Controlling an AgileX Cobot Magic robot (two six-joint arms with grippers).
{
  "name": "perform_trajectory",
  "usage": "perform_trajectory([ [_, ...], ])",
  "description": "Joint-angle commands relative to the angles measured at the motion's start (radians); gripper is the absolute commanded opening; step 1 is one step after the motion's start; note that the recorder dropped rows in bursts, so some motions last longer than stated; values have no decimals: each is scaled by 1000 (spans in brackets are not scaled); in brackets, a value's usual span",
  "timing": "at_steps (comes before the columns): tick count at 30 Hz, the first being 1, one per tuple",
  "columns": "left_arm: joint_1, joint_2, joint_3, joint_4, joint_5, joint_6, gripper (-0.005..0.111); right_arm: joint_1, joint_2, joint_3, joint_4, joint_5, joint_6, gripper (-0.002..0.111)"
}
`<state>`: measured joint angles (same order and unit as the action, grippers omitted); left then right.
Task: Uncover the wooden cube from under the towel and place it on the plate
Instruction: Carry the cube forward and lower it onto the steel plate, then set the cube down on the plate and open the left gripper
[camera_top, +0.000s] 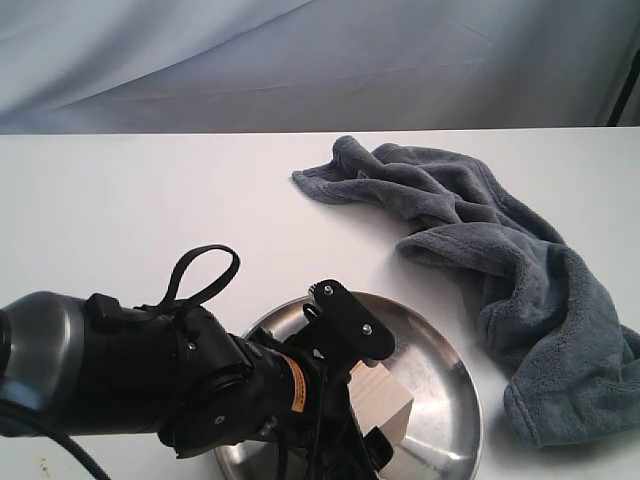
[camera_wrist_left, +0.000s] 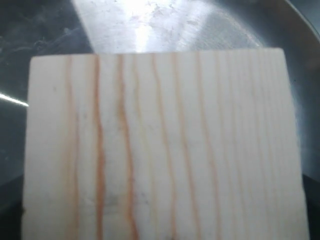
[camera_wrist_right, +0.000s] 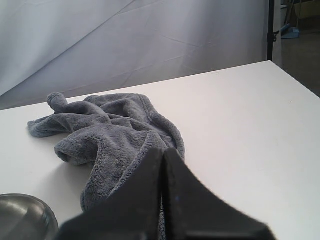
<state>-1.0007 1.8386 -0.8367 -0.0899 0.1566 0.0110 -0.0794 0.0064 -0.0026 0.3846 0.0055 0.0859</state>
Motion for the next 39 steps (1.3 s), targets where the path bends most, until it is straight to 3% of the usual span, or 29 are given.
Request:
perform_trajectory([
  [1, -3, 1, -6, -5, -24, -11, 28, 0, -6, 3, 5, 12, 4, 3],
  [20, -3, 1, -6, -5, -24, -11, 86, 0, -6, 3, 5, 12, 4, 3],
  [39, -3, 1, -6, -5, -22, -11, 88, 0, -6, 3, 5, 12, 4, 3],
])
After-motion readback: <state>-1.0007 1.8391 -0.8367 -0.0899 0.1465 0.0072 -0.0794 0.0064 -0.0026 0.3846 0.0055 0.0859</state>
